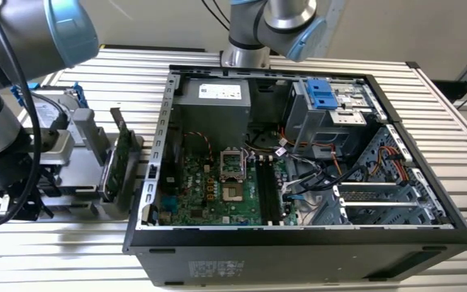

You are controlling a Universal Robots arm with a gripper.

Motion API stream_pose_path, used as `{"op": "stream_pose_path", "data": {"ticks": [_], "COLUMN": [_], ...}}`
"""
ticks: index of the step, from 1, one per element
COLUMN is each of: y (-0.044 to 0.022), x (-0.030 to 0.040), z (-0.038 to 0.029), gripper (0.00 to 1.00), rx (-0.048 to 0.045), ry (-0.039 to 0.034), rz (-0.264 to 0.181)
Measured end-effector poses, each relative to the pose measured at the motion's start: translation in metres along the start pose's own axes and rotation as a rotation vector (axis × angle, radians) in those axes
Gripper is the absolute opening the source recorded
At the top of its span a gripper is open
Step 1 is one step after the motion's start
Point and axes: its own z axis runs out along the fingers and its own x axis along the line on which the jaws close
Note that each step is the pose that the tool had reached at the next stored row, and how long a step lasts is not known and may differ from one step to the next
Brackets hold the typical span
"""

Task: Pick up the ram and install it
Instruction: 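Pick up the ram and move it above insertion slot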

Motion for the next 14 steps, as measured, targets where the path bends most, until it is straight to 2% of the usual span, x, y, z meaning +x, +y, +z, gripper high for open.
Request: {"op": "stream_pose_path", "data": {"ticks": [9,14], "y": [-0.0001,-0.0001], "x": [0.0004,0.0003], "z": [0.0089,0.0116], "gripper": [1.00,1.00], "rx": [0.0001,0.0004], "ry": [-0.0001,-0.0002], "rz": [0.000,0.000]}}
